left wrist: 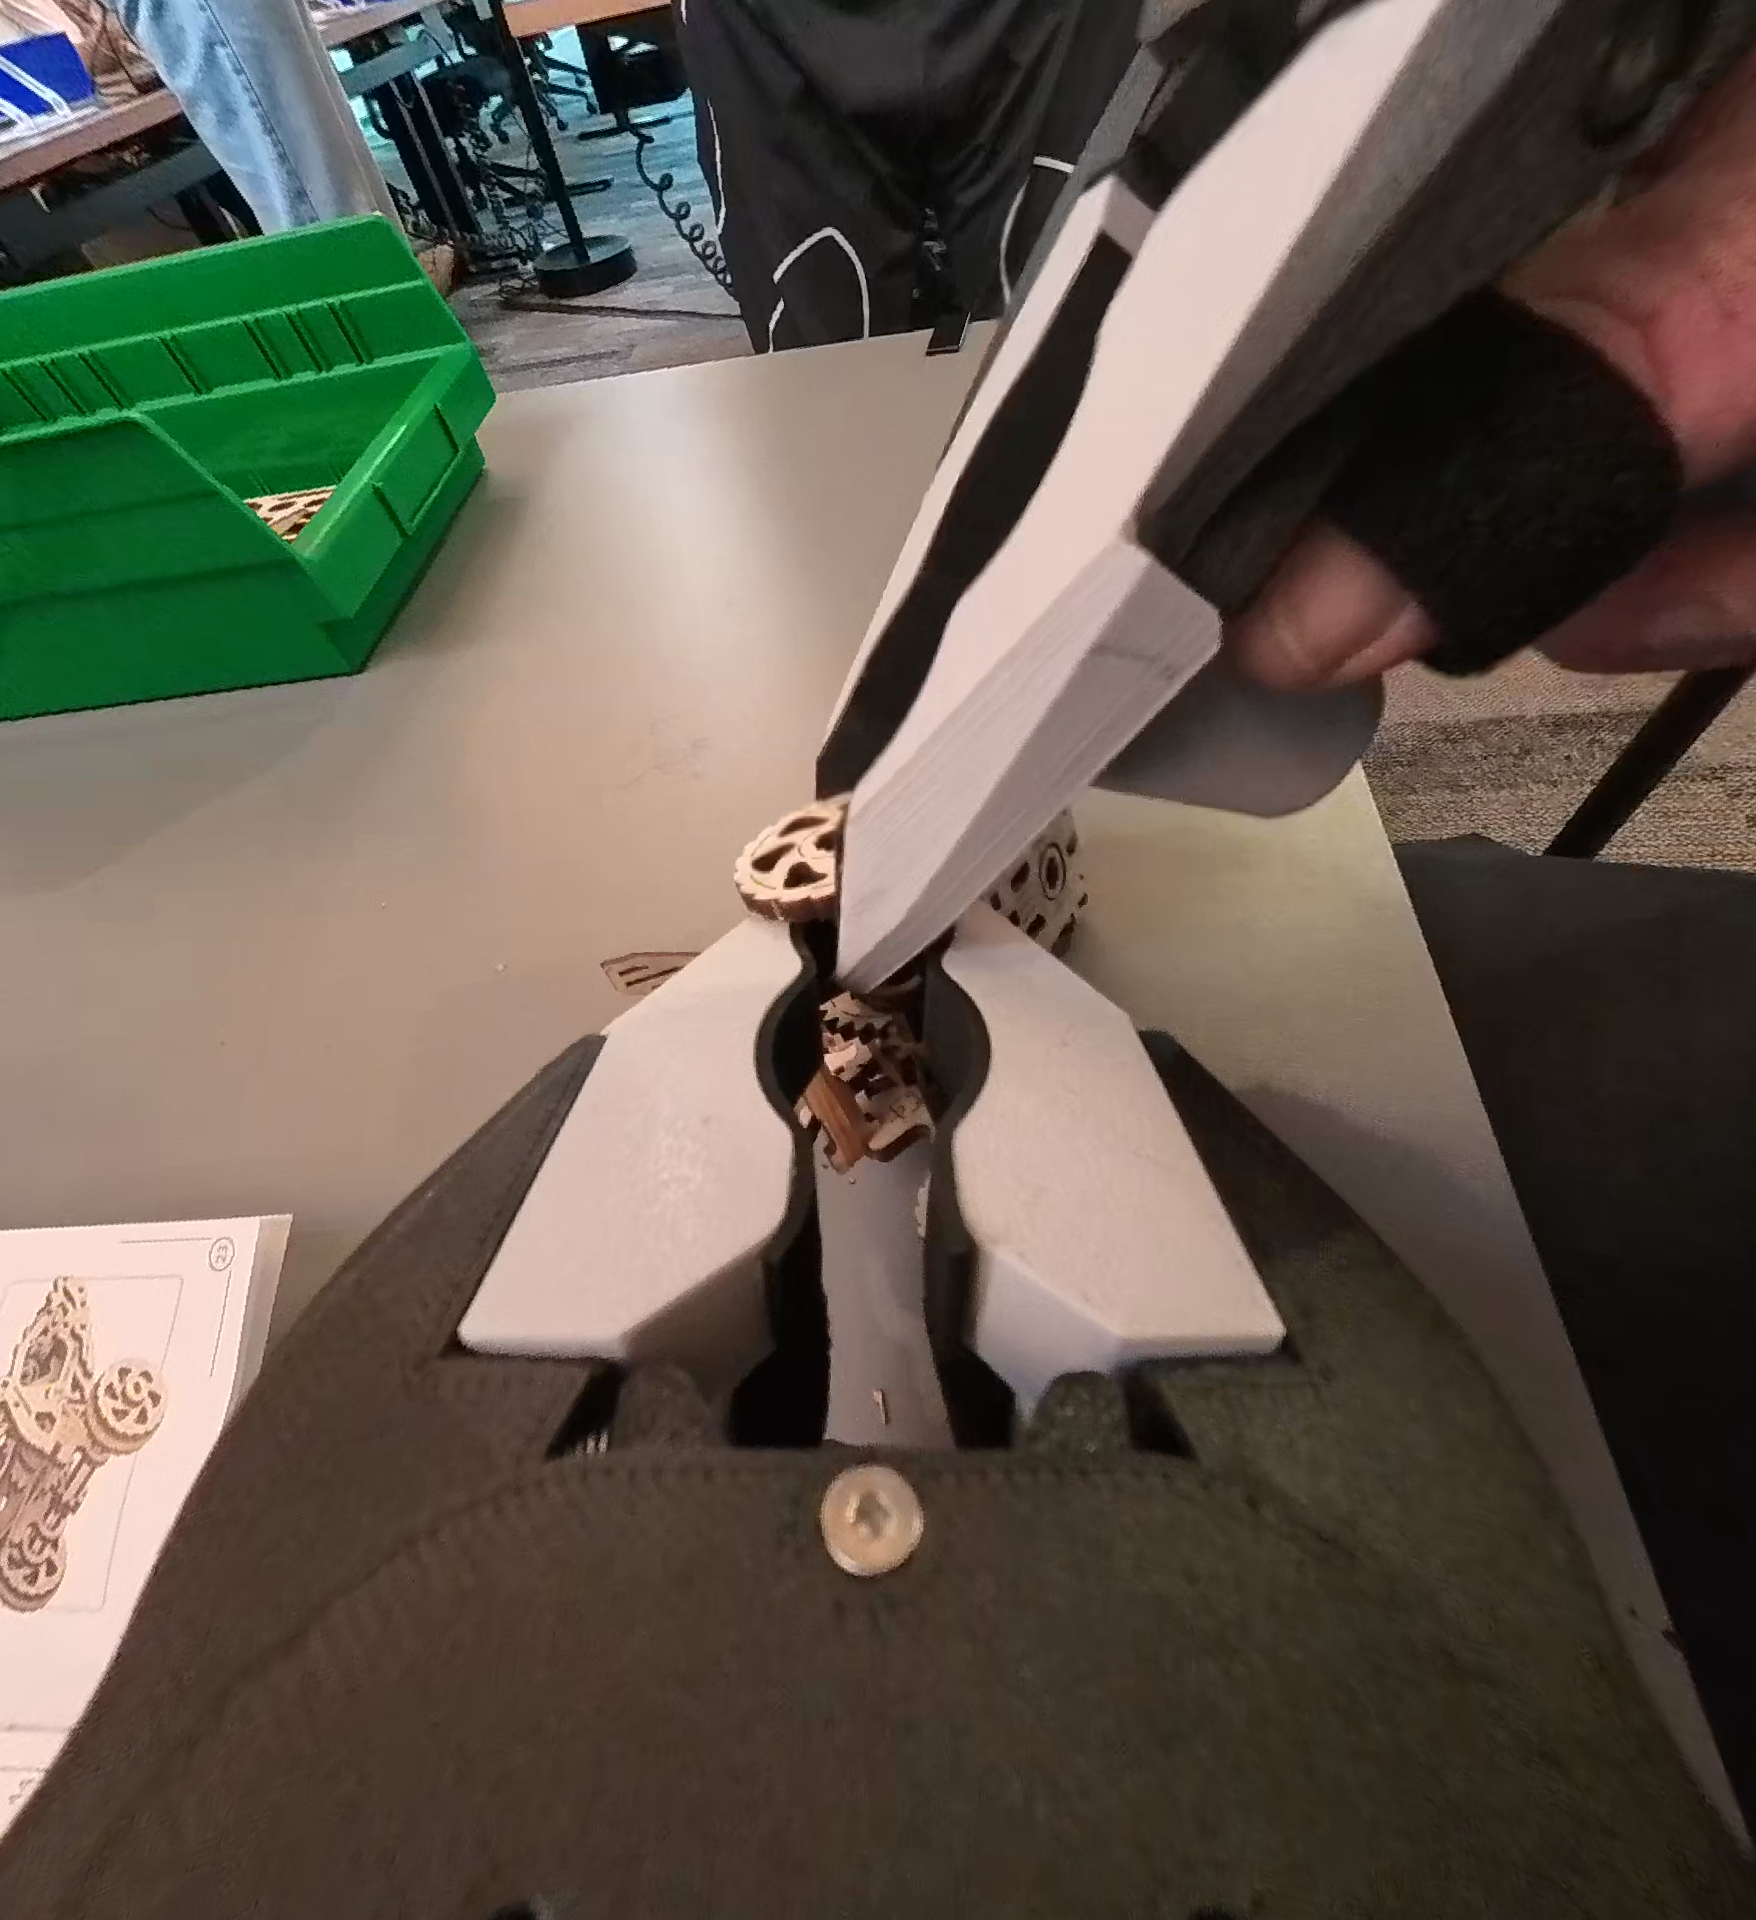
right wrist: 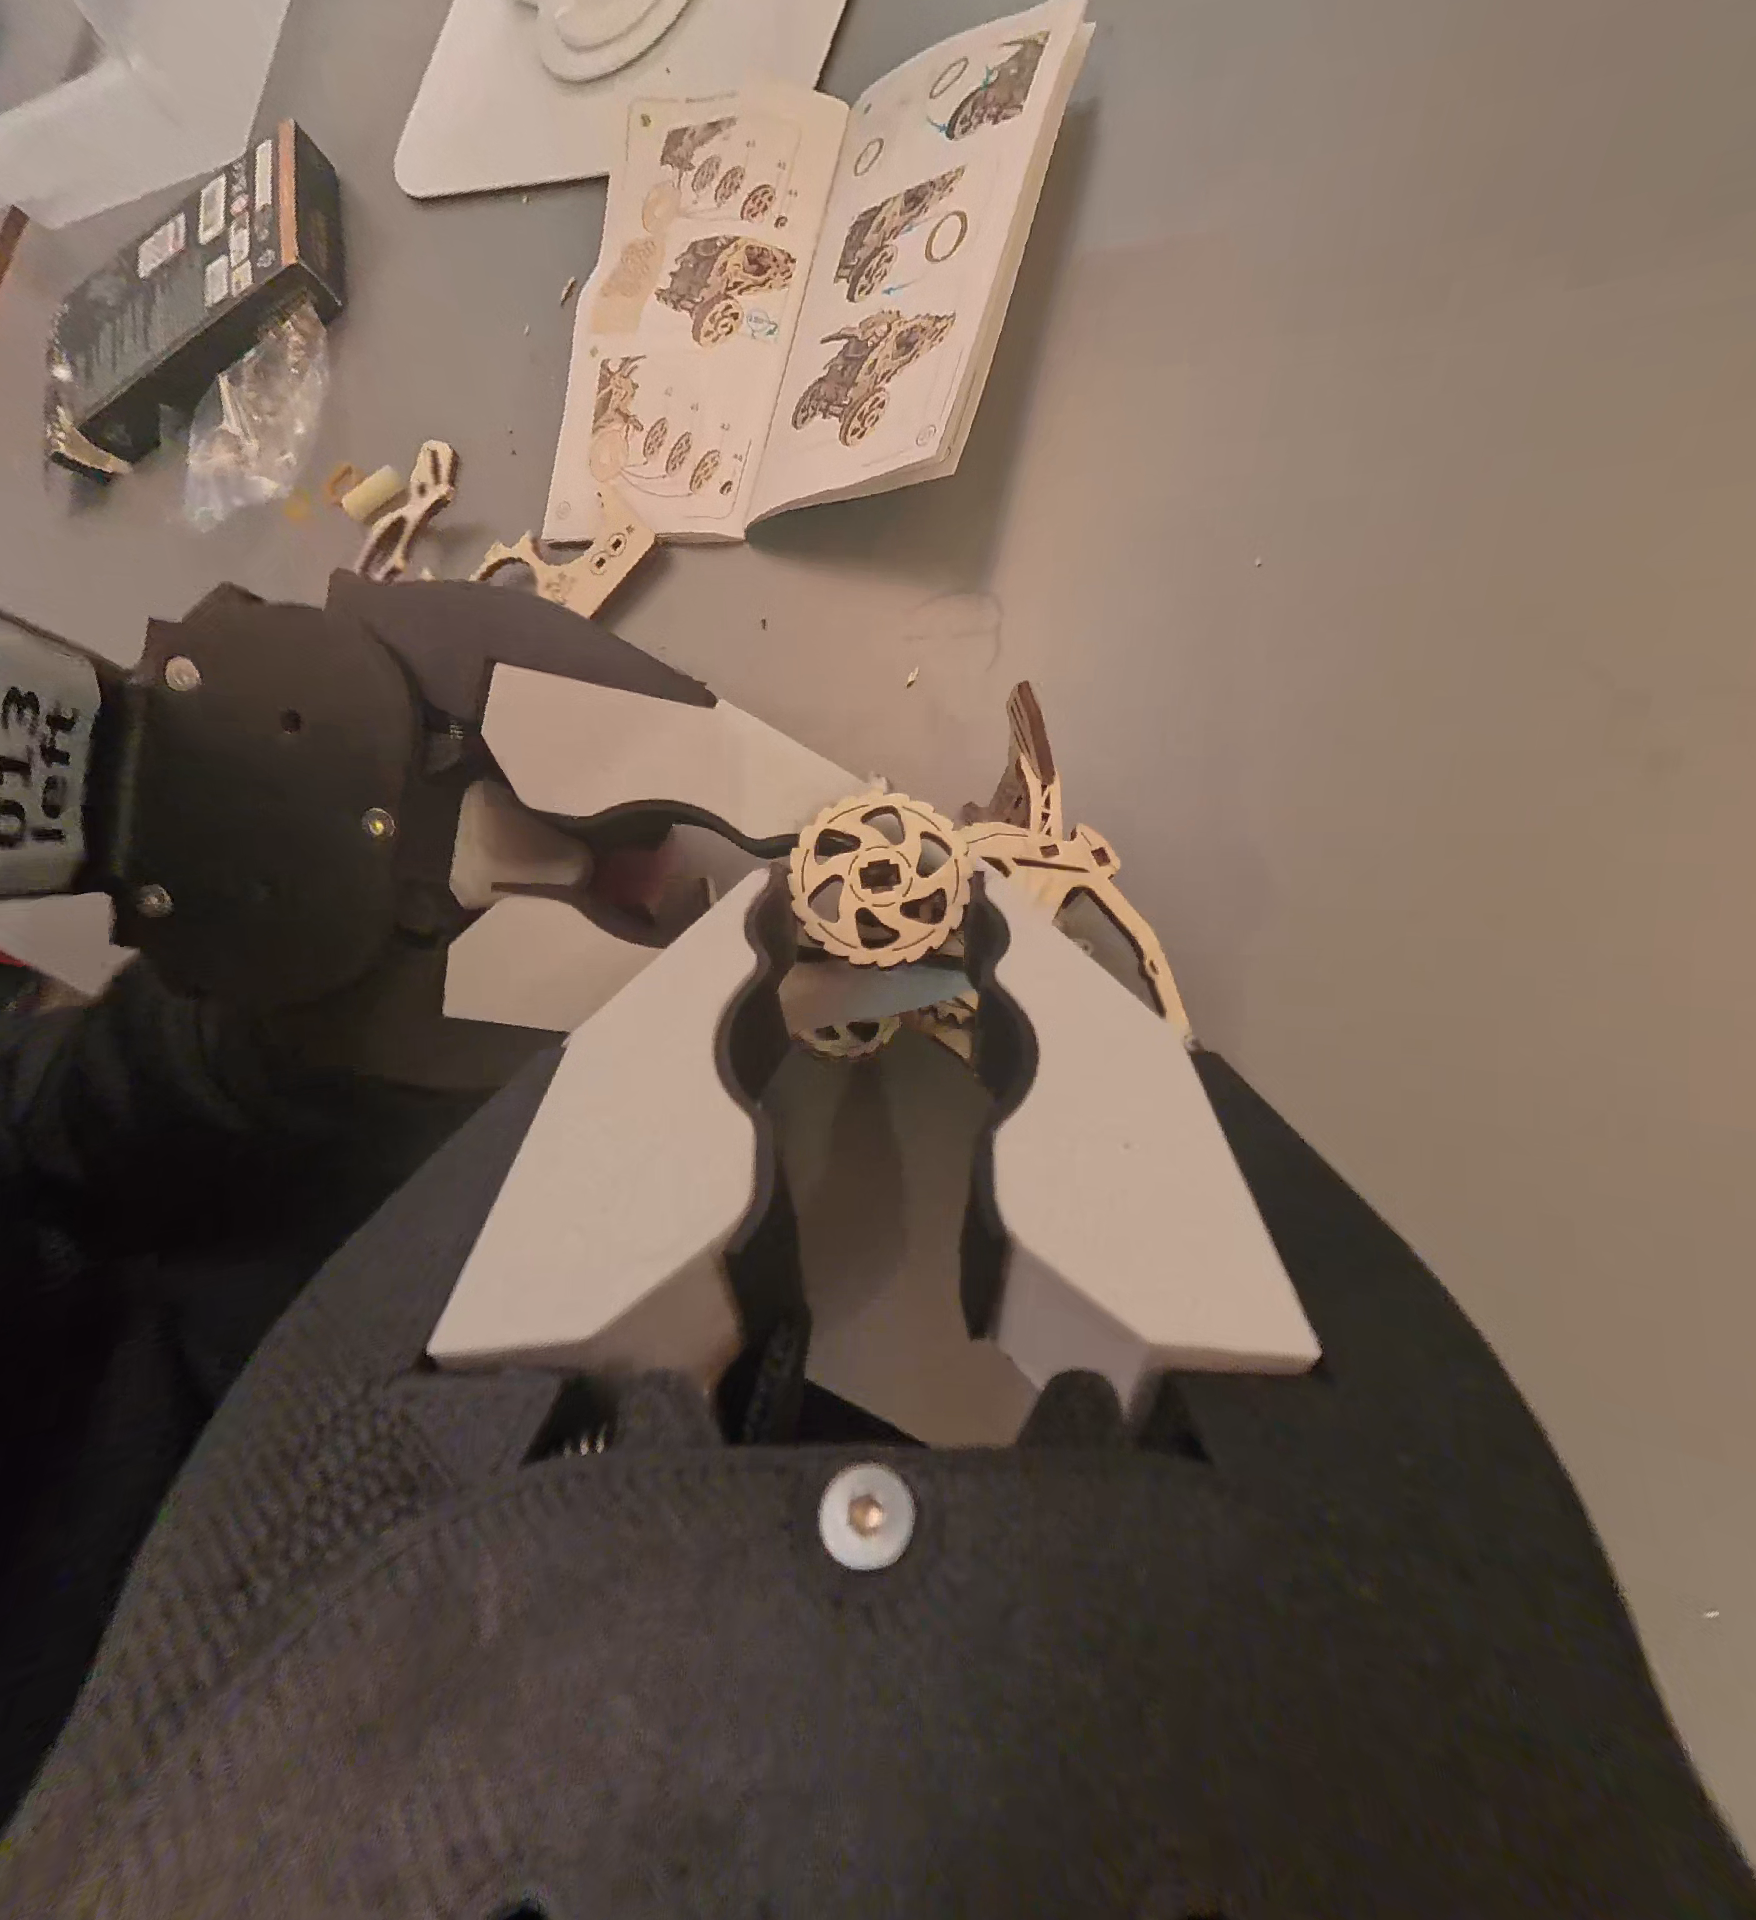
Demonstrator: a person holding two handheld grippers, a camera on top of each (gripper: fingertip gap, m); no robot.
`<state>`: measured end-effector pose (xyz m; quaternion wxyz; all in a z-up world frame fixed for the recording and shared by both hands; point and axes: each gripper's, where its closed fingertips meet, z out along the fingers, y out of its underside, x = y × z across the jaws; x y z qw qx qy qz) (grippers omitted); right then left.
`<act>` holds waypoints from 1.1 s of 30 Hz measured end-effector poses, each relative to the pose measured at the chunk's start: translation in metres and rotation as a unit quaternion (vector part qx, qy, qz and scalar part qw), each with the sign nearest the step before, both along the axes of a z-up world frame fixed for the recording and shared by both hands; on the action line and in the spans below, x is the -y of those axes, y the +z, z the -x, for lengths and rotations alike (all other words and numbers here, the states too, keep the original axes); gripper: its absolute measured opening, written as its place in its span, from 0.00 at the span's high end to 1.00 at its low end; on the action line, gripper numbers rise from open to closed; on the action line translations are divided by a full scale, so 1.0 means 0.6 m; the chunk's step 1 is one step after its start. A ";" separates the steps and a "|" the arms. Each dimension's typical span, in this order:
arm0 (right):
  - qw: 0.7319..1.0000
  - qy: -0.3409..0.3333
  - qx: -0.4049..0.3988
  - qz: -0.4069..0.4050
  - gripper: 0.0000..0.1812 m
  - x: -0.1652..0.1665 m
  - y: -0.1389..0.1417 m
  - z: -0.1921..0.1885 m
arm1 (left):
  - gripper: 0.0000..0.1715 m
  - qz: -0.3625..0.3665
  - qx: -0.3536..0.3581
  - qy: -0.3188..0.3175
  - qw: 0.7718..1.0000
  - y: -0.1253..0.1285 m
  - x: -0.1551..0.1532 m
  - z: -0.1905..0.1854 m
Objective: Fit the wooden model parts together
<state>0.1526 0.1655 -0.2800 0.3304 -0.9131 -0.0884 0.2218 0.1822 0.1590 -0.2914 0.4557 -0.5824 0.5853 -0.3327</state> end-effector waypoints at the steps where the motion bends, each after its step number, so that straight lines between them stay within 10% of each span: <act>1: 1.000 -0.003 -0.020 0.013 0.83 0.001 0.000 0.000 | 0.94 -0.003 -0.001 0.000 1.000 0.000 0.000 0.000; 26: 0.995 0.044 0.006 0.087 0.83 0.009 -0.007 0.000 | 0.93 0.009 -0.002 -0.013 1.000 -0.001 0.003 0.002; 33: 0.995 0.046 0.000 0.085 0.83 0.009 -0.010 -0.001 | 0.68 -0.023 0.022 0.015 0.999 0.023 -0.021 0.018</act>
